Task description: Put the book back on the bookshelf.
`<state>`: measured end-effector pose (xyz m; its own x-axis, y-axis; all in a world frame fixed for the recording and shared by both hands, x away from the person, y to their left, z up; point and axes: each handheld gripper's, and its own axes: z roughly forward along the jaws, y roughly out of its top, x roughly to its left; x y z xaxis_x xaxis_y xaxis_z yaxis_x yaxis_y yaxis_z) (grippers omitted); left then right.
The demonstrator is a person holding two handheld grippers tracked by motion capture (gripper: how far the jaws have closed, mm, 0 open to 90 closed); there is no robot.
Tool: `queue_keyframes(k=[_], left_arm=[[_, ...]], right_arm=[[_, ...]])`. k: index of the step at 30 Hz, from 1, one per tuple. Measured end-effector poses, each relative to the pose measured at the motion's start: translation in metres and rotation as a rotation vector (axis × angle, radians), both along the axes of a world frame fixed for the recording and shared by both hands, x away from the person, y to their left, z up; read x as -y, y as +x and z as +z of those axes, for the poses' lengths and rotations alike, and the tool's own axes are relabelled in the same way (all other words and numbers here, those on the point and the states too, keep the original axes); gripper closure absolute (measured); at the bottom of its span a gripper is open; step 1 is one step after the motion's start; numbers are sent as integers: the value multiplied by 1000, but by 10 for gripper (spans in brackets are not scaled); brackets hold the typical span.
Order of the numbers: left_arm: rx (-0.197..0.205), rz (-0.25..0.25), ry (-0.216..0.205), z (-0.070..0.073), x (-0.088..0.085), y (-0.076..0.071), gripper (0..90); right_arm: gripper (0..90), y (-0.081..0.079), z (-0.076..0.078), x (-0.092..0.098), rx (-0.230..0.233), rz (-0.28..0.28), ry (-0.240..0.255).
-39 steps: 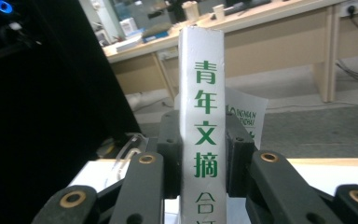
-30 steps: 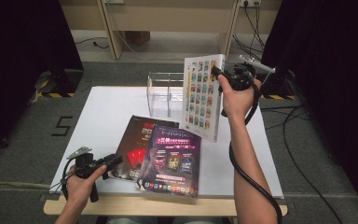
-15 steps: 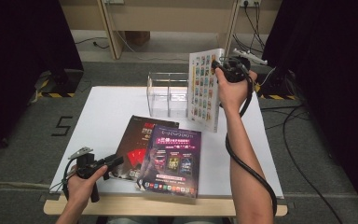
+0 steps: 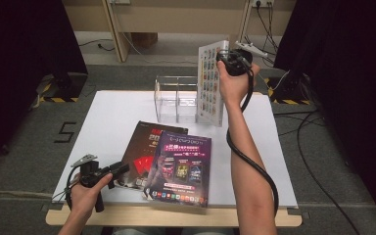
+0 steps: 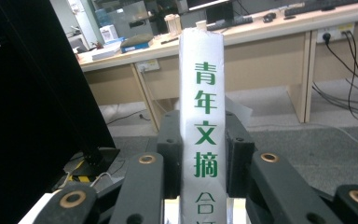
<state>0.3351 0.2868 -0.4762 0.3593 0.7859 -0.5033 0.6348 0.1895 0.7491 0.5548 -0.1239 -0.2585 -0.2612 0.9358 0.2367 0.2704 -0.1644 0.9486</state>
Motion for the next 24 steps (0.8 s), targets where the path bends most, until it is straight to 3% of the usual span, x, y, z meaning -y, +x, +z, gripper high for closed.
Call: queue_keyframes(k=[6, 9, 14, 17, 24], left_arm=[[1, 1, 3, 0, -1, 0, 510], [1, 4, -3, -1, -2, 0, 511], [-1, 10, -9, -1, -3, 0, 511], [4, 11, -7, -1, -4, 0, 510], [5, 14, -3, -2, -4, -2, 511]], right_arm=[[736, 13, 0, -8, 23, -15, -16], [735, 18, -8, -11, 48, -28, -18], [734, 22, -24, -15, 43, -34, -26], [734, 18, -40, -14, 43, -35, -33], [729, -6, -51, -10, 79, -26, -54]])
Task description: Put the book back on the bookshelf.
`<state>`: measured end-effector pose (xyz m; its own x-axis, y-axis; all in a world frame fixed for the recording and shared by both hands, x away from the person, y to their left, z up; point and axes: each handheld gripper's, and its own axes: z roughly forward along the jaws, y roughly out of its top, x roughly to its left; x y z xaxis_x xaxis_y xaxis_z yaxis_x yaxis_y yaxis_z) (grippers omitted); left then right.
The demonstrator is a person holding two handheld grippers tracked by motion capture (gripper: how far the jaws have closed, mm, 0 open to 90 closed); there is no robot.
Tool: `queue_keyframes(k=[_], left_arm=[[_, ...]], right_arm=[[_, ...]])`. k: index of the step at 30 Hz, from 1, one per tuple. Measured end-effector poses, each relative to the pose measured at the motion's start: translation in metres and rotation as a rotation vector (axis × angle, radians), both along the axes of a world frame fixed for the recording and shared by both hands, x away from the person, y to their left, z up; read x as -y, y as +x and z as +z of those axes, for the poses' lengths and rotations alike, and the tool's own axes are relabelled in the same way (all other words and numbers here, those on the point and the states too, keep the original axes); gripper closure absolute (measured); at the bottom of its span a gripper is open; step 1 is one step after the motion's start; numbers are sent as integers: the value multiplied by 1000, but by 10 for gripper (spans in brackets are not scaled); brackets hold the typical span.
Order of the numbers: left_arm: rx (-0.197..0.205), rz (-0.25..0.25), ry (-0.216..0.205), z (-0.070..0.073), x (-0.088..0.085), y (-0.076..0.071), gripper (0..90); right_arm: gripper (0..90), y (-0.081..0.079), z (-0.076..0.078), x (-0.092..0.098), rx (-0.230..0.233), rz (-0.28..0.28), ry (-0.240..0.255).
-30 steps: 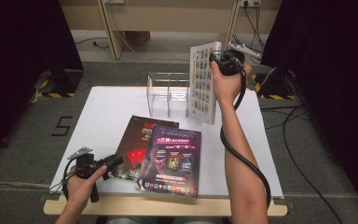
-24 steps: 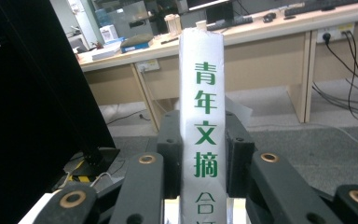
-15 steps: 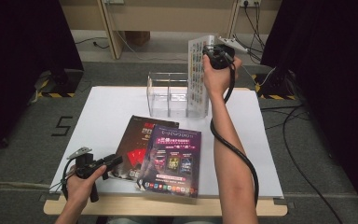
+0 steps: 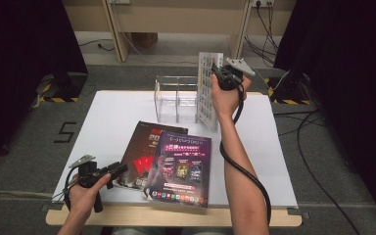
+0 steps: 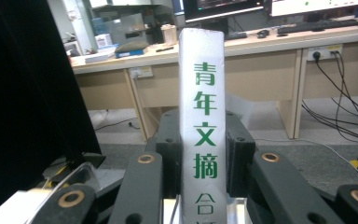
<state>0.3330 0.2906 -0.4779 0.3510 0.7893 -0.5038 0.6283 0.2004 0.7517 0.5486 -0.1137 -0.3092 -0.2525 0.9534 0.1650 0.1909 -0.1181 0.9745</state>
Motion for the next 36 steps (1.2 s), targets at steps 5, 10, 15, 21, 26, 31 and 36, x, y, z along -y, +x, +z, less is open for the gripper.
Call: queue_keyframes(k=[5, 10, 15, 21, 26, 31, 36], left_arm=[[-6, -1, -3, -1, 1, -1, 510], [-12, -2, -13, -2, 3, -1, 510], [-10, 7, -13, -2, 2, -2, 510], [-6, 5, -16, -1, 2, -3, 510], [-6, 7, -18, -1, 1, -3, 511], [-5, 7, -21, -1, 1, -3, 511], [-7, 7, -21, -1, 1, -2, 511]], right_arm=[[726, -17, -9, 10, 7, 16, -22], [714, -40, -13, 29, -19, 77, -93], [695, -58, -18, 35, -69, 106, -101], [674, -71, -19, 37, -165, 124, -96], [673, -84, -18, 40, -202, 114, -97], [648, -88, -18, 40, -208, 117, -116], [617, -86, -11, 42, -215, 106, -114]])
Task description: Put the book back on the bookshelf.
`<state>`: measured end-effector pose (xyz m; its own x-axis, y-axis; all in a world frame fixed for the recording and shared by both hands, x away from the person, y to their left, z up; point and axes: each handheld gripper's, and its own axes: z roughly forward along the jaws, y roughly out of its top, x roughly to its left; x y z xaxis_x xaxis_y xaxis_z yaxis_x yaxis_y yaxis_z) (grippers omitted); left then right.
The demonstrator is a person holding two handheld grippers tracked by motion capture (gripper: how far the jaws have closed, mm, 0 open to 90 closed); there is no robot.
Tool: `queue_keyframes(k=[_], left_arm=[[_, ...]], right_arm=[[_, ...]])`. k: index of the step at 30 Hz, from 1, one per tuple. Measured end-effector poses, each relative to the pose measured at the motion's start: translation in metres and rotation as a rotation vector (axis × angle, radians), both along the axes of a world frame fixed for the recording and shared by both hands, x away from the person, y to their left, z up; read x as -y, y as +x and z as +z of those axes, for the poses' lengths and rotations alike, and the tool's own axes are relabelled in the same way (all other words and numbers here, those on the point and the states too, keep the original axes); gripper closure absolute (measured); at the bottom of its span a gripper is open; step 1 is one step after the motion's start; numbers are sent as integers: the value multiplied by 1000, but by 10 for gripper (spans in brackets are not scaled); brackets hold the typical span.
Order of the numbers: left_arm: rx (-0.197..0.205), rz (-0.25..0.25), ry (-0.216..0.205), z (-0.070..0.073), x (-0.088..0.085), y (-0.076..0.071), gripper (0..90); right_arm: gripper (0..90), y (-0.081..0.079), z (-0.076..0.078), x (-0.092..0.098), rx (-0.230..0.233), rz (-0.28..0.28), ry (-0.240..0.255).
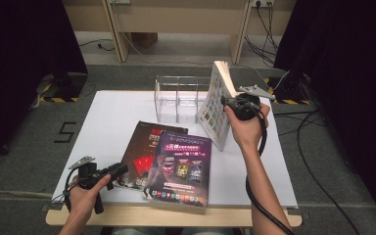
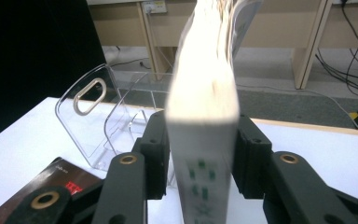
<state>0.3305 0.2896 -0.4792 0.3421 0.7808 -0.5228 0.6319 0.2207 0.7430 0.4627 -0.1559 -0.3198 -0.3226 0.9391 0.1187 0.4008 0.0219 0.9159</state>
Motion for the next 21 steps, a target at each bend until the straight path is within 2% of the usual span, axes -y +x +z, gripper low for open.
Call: queue_keyframes(k=[8, 12, 21], left_arm=[[2, -1, -2, 0, 0, 0, 510], [2, 1, -4, 0, -1, 0, 511], [1, 0, -5, 0, -1, 0, 510]], right_arm=[[598, -1, 2, 0, -2, -21, -19], [593, -2, -1, -1, 9, -20, -7], [575, 2, -1, 3, 55, -88, 34]])
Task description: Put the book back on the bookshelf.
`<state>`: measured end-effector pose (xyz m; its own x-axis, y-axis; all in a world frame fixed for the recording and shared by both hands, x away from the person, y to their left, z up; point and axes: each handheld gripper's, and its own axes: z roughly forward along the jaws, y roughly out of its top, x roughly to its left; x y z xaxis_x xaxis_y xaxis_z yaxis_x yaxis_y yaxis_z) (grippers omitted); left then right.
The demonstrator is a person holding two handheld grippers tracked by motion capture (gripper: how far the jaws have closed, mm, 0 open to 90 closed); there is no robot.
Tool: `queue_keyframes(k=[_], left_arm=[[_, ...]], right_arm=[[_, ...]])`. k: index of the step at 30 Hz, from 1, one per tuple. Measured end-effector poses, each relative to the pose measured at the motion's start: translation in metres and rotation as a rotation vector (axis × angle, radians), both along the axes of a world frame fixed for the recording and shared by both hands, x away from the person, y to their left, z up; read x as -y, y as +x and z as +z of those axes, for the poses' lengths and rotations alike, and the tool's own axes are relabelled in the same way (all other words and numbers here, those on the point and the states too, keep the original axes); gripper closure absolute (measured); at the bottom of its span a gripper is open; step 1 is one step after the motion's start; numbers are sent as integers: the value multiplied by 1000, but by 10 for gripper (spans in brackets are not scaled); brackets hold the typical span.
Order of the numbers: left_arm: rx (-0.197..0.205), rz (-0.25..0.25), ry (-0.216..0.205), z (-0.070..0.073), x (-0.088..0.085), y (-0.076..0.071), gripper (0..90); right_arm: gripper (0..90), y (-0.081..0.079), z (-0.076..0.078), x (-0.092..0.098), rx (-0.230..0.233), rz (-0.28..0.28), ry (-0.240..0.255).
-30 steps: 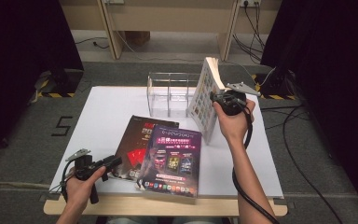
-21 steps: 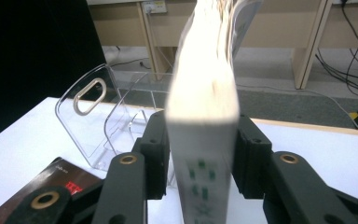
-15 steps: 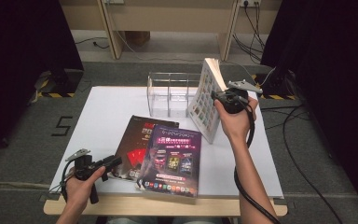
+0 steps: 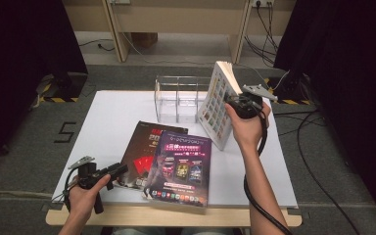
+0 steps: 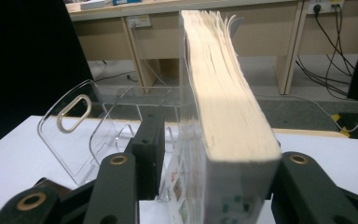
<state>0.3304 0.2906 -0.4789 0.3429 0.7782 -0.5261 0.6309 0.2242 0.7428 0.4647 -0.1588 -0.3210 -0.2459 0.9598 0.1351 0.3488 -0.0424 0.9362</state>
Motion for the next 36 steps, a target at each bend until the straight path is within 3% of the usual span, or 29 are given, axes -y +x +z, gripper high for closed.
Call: queue_keyframes(k=[10, 11, 13, 21, 36], left_arm=[[-2, 0, -6, 0, 0, 0, 510], [-3, 2, -8, 0, 0, 0, 510], [-4, 3, -9, -1, 0, 0, 509], [-4, 5, -11, 0, -1, 0, 502], [-3, 9, -11, 0, -2, 0, 488]], right_arm=[[670, 2, 3, 1, -7, -5, -42], [704, 2, 3, 0, -34, 13, -61], [713, 2, 3, 1, -40, 23, -41], [733, 3, 6, 0, -47, 12, -71], [739, 12, 14, -3, -110, 2, -61]])
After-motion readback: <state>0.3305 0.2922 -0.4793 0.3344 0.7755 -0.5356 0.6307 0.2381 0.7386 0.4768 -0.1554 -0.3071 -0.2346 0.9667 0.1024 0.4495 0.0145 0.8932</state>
